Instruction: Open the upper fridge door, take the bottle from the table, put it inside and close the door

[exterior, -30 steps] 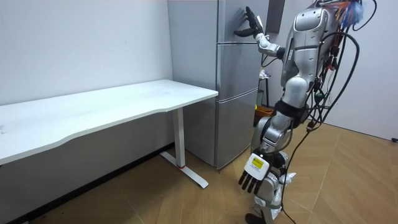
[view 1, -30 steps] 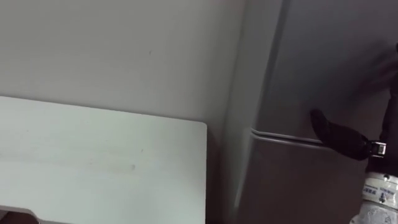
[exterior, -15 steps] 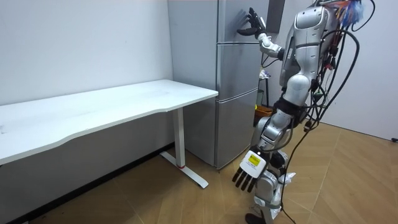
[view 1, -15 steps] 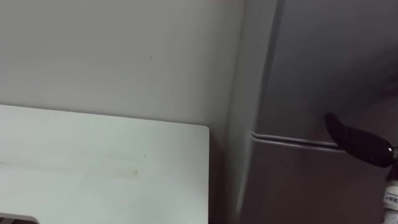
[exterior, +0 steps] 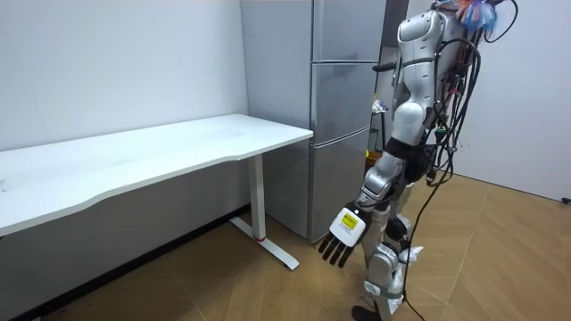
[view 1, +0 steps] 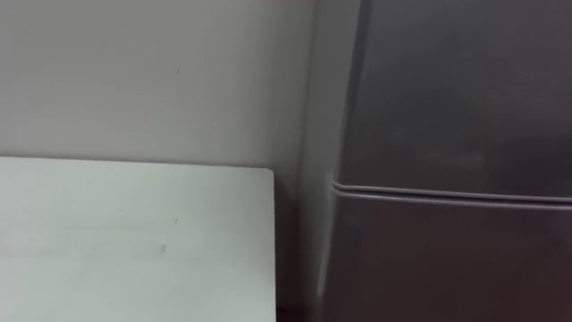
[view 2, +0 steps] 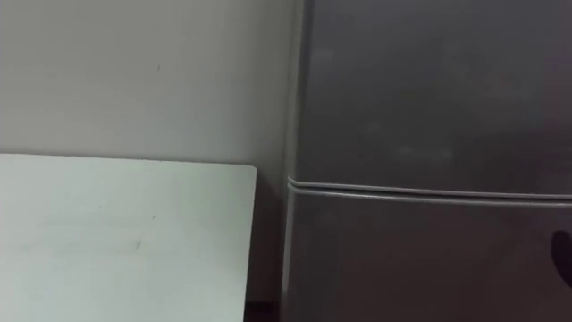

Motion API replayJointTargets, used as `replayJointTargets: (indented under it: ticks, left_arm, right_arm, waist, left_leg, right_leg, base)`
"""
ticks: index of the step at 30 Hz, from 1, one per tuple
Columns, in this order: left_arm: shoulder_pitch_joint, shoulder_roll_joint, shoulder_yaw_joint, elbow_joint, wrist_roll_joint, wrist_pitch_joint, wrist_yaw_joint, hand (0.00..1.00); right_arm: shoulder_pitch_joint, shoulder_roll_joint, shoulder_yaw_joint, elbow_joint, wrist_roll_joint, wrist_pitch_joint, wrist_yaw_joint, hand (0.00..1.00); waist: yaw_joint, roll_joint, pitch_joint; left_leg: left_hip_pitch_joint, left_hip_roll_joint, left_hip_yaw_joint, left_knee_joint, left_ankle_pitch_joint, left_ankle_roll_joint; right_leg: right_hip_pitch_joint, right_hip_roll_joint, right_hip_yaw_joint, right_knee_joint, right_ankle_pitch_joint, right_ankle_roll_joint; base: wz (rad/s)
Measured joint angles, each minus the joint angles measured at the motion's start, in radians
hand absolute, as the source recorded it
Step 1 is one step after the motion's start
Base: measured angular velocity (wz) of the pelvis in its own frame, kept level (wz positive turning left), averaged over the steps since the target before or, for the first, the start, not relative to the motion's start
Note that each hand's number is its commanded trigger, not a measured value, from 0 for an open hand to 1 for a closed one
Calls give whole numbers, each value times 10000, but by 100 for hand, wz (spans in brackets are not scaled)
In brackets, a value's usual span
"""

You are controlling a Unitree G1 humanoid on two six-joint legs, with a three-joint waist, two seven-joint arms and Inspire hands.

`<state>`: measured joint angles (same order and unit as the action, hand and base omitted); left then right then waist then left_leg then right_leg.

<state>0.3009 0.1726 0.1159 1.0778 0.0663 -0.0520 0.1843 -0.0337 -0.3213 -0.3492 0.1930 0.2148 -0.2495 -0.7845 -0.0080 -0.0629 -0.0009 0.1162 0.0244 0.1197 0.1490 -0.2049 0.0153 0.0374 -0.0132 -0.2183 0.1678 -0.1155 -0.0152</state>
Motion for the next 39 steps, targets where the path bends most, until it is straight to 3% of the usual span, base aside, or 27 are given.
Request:
replayJointTargets:
  ticks: [6, 9, 14, 17, 24, 28, 29, 32, 39]
  left_arm:
    - [93, -46, -11, -498, -367, 9, 235, 0]
    - [90, -64, -9, -526, -753, 12, 464, 0]
    - [92, -311, -2, -533, -1249, 25, 522, 0]
    - [59, -443, 18, -419, -1357, 24, 480, 0]
    - [91, -493, 6, -335, -1429, 16, 427, 0]
    - [20, -524, 33, -58, -1425, 16, 427, 0]
    - [-37, -537, 32, 42, -1416, 17, 425, 0]
    - [-44, -548, 4, 43, -1359, 17, 408, 0]
    - [-413, -670, -221, 31, -1426, 0, 425, 0]
  right_arm:
    - [628, 20, -97, 540, 3149, 26, -258, 0]
    - [721, 108, -154, 1756, 4474, 58, -184, 0]
    - [1060, 713, -241, 4148, 5657, 308, 188, 0]
    - [1171, 1035, -92, 5428, 5705, 333, 273, 0]
    - [1355, 1336, 1121, 7927, 5505, 606, 976, 0]
    - [1368, 1374, 1809, 9560, 4443, 1026, 2048, 0]
    - [1364, 1427, 1921, 9792, 4239, 1197, 2322, 0]
    - [1364, 1682, 2430, 10073, 3321, 1239, 2992, 0]
    - [1182, 1829, 3888, 10068, 2392, 1434, 4356, 0]
  waist:
    - [-217, 98, -15]
    - [-336, 146, -20]
    - [-360, 340, -28]
    - [-339, 554, -19]
    - [-124, 537, -21]
    - [-14, 512, -9]
    - [-5, 509, -4]
    - [106, 491, 32]
    - [459, 525, 19]
  left_leg:
    - [17, -11, 17, -50, -26, 15]
    - [13, -12, -11, -54, -28, 18]
    - [46, -23, 2, -117, -28, 18]
    - [64, -23, 53, -122, -26, 16]
    - [187, 8, 108, -136, -54, -32]
    - [318, -5, 70, -146, -56, -28]
    - [339, -5, 67, -170, -88, -25]
    - [308, 3, 96, -149, -102, -29]
    - [276, -3, 104, -135, -114, -19]
  right_leg:
    - [-5, -5, 76, -7, -29, 33]
    - [-5, -19, 59, 1, -29, 35]
    - [12, -10, 117, 21, -48, 51]
    - [-25, -18, 144, 40, -89, 55]
    - [-17, -3, 187, 186, -235, 10]
    - [131, -17, 141, 175, -251, 35]
    - [138, -16, 150, 182, -291, 48]
    - [102, -12, 152, 175, -289, 45]
    - [-21, -16, 182, 188, -255, 39]
  base:
    - [0]
    - [0]
    - [-1]
    - [-3]
    - [-2]
    - [2]
    - [0]
    - [-1]
    - [-1]
